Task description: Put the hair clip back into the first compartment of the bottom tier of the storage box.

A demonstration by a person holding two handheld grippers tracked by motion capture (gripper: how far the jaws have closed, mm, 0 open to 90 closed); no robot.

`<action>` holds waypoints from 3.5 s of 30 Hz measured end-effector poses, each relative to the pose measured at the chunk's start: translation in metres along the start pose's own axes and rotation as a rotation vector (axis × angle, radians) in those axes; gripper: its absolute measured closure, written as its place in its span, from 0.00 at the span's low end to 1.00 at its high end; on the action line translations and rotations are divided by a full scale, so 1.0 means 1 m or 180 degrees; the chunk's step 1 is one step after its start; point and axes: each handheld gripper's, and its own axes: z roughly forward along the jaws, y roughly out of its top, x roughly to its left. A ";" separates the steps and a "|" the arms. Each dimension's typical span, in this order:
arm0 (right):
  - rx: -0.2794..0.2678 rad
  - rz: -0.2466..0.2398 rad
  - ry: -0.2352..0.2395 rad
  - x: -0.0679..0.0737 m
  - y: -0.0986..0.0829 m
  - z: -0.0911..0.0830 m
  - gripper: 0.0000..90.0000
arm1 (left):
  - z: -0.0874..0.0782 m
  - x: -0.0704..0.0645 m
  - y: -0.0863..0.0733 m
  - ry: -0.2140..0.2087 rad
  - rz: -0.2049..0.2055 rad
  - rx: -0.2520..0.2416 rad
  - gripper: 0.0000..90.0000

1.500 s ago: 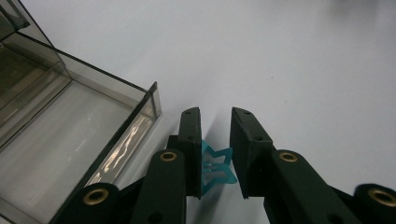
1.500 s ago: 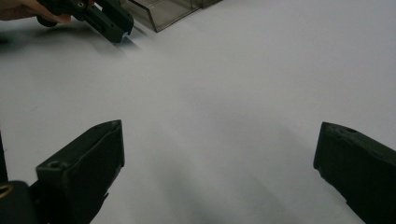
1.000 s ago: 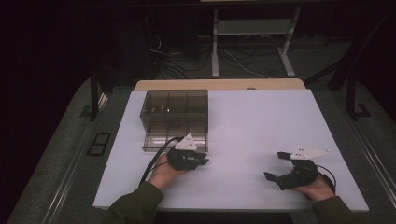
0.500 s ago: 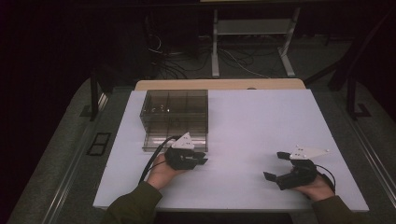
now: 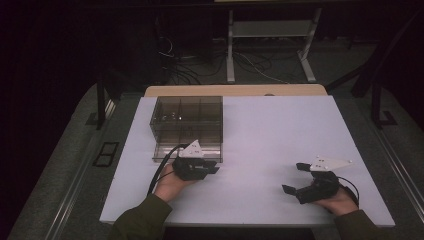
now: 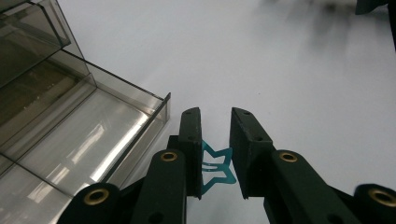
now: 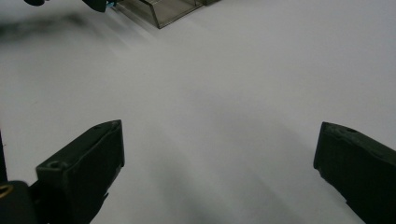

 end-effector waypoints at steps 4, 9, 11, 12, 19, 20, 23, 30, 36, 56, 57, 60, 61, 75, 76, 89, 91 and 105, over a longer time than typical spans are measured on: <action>0.0003 -0.0017 0.0005 0.002 0.000 -0.001 0.01 | -0.005 0.003 0.000 0.0038 -0.0004 -0.0017 0.82; 0.0013 -0.0018 0.0010 0.001 0.000 0.000 0.01 | -0.012 0.006 -0.002 0.0107 -0.0034 -0.0063 0.82; 0.0009 -0.0024 0.0009 0.001 0.000 0.000 0.01 | -0.015 0.007 -0.003 0.0135 -0.0056 -0.0081 0.82; 0.0005 -0.0027 0.0009 0.001 0.000 0.000 0.01 | -0.017 0.008 -0.003 0.0147 -0.0058 -0.0085 0.82; 0.0002 -0.0024 0.0009 0.001 0.000 0.000 0.01 | -0.022 0.011 -0.004 0.0195 -0.0102 -0.0142 0.82; 0.0003 -0.0023 0.0009 0.001 0.000 0.000 0.01 | -0.023 0.011 -0.004 0.0198 -0.0110 -0.0154 0.82; 0.0004 -0.0019 0.0010 0.001 0.000 0.000 0.01 | -0.025 0.012 -0.004 0.0215 -0.0124 -0.0164 0.82; -0.0002 -0.0023 0.0009 0.001 0.000 0.000 0.01 | -0.031 0.016 -0.005 0.0271 -0.0137 -0.0187 0.82; 0.0000 -0.0015 0.0008 0.001 0.000 -0.001 0.01 | -0.037 0.019 -0.007 0.0330 -0.0161 -0.0213 0.82; 0.0006 -0.0001 0.0023 0.001 0.000 -0.001 0.01 | -0.055 0.033 -0.014 0.0552 -0.0277 -0.0292 0.82; 0.0009 0.0000 0.0024 0.001 0.000 -0.001 0.01 | -0.056 0.034 -0.014 0.0567 -0.0290 -0.0299 0.82; 0.0009 0.0007 0.0023 0.001 0.000 -0.001 0.01 | -0.059 0.036 -0.016 0.0610 -0.0304 -0.0307 0.82; 0.0008 0.0006 0.0025 0.001 0.000 -0.001 0.01 | -0.060 0.037 -0.016 0.0627 -0.0315 -0.0311 0.82; 0.0008 0.0006 0.0035 0.000 0.000 -0.001 0.01 | -0.072 0.049 -0.025 0.0828 -0.0460 -0.0364 0.82; 0.0009 0.0005 0.0035 0.000 0.000 -0.001 0.01 | -0.073 0.050 -0.026 0.0849 -0.0472 -0.0358 0.82; 0.0007 0.0009 0.0030 0.000 0.000 -0.001 0.01 | -0.084 0.066 -0.040 0.1037 -0.0646 -0.0349 0.82; 0.0015 0.0006 0.0032 0.000 0.000 -0.001 0.01 | -0.085 0.068 -0.042 0.1061 -0.0666 -0.0331 0.82; 0.0010 0.0002 0.0027 0.001 0.000 -0.001 0.01 | -0.081 0.079 -0.052 0.1116 -0.0781 -0.0236 0.82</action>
